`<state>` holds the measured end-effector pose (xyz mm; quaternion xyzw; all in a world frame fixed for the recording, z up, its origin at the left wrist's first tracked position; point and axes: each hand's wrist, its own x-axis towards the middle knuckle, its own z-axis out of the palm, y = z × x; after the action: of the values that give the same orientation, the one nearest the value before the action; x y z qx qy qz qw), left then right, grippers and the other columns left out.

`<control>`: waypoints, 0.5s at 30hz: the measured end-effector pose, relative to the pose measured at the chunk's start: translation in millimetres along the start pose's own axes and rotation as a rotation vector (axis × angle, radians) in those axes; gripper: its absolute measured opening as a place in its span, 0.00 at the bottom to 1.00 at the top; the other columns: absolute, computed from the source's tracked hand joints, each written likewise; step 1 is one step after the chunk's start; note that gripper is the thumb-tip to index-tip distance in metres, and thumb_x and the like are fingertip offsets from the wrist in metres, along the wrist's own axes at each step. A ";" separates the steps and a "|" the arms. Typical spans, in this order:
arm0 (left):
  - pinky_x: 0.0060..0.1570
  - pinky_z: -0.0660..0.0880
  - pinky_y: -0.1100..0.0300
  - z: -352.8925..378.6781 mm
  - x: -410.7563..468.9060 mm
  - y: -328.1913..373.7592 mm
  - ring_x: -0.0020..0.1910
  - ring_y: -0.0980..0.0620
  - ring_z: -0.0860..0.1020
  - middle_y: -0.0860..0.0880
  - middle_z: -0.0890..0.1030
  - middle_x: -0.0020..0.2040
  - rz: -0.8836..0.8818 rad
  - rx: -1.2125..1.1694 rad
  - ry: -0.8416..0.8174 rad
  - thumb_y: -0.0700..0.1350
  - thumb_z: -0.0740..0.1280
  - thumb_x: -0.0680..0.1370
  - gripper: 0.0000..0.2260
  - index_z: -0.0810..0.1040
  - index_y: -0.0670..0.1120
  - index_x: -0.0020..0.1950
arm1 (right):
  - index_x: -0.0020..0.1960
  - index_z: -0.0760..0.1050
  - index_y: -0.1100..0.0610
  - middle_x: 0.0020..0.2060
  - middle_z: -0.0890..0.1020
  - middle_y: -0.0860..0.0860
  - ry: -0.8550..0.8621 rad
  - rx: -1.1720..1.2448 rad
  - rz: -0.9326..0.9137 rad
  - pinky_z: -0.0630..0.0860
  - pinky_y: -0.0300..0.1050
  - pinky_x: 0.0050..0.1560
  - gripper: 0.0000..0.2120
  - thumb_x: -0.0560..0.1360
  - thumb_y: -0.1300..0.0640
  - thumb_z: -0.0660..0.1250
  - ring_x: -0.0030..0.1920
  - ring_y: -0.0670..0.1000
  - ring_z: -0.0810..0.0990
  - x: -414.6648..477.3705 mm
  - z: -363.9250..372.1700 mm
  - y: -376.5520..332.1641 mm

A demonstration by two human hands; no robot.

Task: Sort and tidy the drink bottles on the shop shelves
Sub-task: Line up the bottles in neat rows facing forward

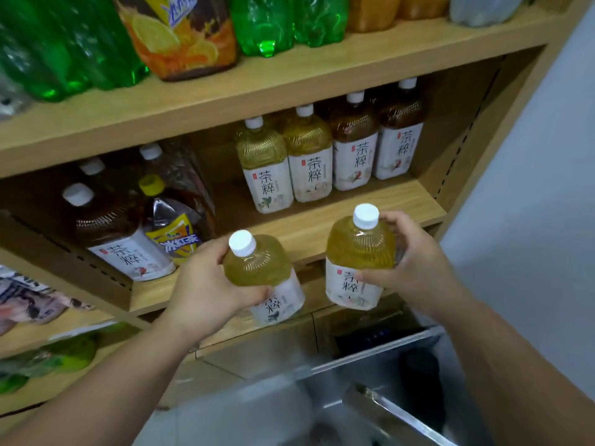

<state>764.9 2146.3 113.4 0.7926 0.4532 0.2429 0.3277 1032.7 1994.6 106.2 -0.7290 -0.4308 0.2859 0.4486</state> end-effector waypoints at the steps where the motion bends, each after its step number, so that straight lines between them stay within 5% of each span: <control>1: 0.52 0.79 0.53 -4.0 7.3 7.1 0.50 0.55 0.82 0.56 0.84 0.49 0.000 -0.025 0.016 0.54 0.83 0.54 0.29 0.81 0.58 0.53 | 0.65 0.71 0.40 0.58 0.80 0.39 -0.010 0.012 -0.035 0.81 0.44 0.53 0.40 0.61 0.60 0.85 0.57 0.41 0.80 12.6 -4.9 -13.5; 4: 0.53 0.81 0.46 -11.2 24.3 26.4 0.50 0.54 0.84 0.55 0.86 0.49 0.004 -0.087 0.057 0.53 0.83 0.54 0.31 0.81 0.56 0.56 | 0.65 0.69 0.39 0.57 0.78 0.36 -0.024 0.012 -0.122 0.77 0.37 0.54 0.40 0.63 0.61 0.84 0.56 0.33 0.76 53.3 -9.6 -41.3; 7: 0.55 0.81 0.47 -14.4 33.4 38.1 0.53 0.53 0.83 0.56 0.85 0.52 0.032 -0.053 0.097 0.57 0.82 0.53 0.35 0.80 0.57 0.59 | 0.65 0.69 0.41 0.56 0.79 0.38 -0.030 0.014 -0.139 0.79 0.43 0.58 0.39 0.63 0.63 0.84 0.55 0.37 0.78 87.9 -4.1 -47.1; 11: 0.53 0.82 0.47 -17.0 43.6 38.7 0.50 0.56 0.84 0.54 0.86 0.51 -0.030 -0.112 0.130 0.47 0.86 0.57 0.31 0.81 0.56 0.58 | 0.66 0.70 0.45 0.53 0.81 0.39 -0.037 0.013 -0.136 0.79 0.44 0.57 0.36 0.65 0.61 0.83 0.53 0.37 0.79 112.7 2.8 -35.3; 15: 0.54 0.81 0.48 -7.5 57.4 33.8 0.54 0.54 0.83 0.55 0.84 0.54 -0.032 -0.049 0.153 0.57 0.83 0.54 0.35 0.79 0.60 0.61 | 0.74 0.68 0.44 0.65 0.76 0.44 -0.009 -0.049 -0.160 0.77 0.50 0.66 0.40 0.67 0.51 0.83 0.64 0.45 0.77 120.1 5.9 -15.4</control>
<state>805.7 2186.2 148.4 0.7559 0.4836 0.3087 0.3153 1078.1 2106.7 113.8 -0.7017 -0.4966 0.2420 0.4500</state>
